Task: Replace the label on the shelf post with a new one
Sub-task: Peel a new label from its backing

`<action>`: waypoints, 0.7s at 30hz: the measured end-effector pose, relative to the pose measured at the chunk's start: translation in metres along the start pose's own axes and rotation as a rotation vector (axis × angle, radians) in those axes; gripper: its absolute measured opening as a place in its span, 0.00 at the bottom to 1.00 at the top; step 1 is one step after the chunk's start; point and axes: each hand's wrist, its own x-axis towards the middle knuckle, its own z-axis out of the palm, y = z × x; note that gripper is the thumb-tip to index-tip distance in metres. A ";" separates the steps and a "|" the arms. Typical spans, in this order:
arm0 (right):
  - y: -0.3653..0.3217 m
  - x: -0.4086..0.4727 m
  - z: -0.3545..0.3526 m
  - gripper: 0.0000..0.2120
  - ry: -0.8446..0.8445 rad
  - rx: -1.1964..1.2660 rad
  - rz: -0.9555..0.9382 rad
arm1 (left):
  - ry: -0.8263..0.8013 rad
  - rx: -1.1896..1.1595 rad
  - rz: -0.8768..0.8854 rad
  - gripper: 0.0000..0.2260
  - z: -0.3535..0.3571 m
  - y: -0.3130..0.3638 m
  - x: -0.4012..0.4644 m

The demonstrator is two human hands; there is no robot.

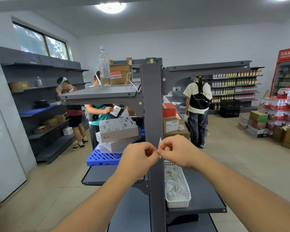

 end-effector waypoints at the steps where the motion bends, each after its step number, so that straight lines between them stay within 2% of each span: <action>1: 0.000 0.000 -0.001 0.08 0.001 0.003 0.000 | 0.000 -0.011 -0.001 0.06 0.000 0.000 0.000; 21: 0.005 -0.010 -0.011 0.06 -0.024 0.024 0.001 | -0.066 -0.268 -0.150 0.06 0.011 0.009 -0.002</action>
